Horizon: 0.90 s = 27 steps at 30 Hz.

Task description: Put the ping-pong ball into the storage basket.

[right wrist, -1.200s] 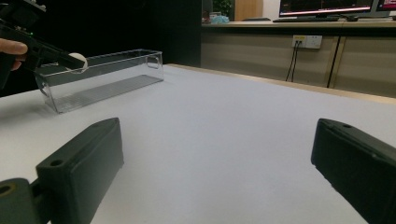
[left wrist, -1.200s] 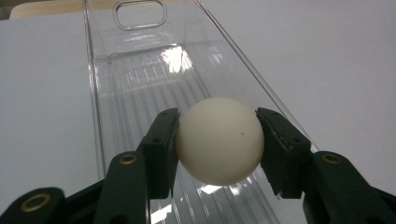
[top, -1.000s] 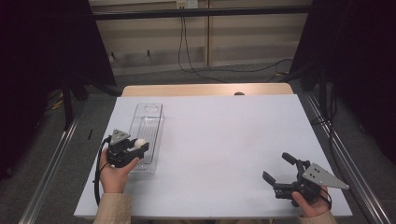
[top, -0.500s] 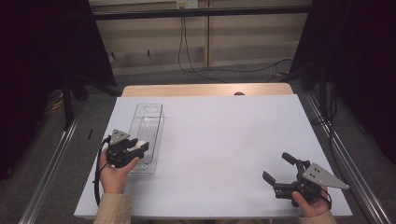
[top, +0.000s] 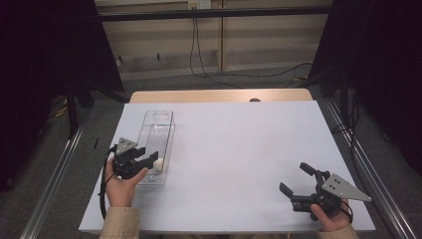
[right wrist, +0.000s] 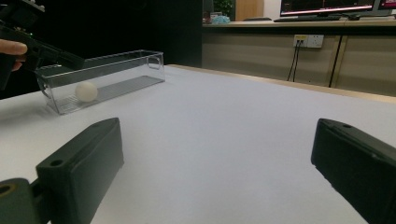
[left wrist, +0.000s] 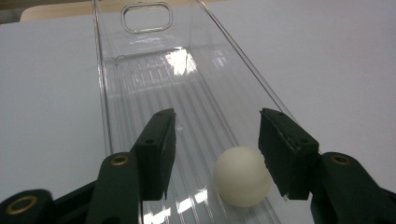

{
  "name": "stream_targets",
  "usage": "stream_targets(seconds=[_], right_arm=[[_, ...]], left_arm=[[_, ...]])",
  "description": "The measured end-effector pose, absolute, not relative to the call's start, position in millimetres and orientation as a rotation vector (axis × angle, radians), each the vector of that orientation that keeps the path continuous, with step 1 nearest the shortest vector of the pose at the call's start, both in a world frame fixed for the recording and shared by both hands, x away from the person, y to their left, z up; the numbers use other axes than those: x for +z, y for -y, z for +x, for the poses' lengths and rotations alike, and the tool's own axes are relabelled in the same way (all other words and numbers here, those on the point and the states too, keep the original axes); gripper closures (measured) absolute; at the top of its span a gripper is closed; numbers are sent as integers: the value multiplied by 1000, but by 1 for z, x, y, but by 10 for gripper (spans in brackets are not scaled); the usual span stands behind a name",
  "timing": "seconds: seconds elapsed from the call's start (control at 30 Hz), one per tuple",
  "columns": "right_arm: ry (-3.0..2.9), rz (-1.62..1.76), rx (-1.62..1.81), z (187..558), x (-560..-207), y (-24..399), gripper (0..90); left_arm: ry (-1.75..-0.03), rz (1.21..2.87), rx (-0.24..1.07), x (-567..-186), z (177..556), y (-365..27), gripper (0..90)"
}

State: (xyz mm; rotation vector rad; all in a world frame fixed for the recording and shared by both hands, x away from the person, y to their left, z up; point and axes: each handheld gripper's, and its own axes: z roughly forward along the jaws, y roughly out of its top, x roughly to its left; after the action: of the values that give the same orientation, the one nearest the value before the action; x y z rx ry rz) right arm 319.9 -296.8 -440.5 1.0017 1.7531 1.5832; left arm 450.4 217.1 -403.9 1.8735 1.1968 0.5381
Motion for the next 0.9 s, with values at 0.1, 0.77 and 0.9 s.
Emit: stream_targets(seconds=[0.1, 0.77, 0.9], right_arm=[[-1756, 999, 1584, 320, -441, 296, 18], [-1762, 1001, 1585, 322, -441, 294, 19], [-1761, 998, 1587, 322, -440, 294, 18]], left_arm=[[-1201, 1870, 534, -403, 450, -218, 450], [-1182, 1798, 516, -400, 448, -215, 235], [-1173, 1788, 512, -400, 448, -214, 187]])
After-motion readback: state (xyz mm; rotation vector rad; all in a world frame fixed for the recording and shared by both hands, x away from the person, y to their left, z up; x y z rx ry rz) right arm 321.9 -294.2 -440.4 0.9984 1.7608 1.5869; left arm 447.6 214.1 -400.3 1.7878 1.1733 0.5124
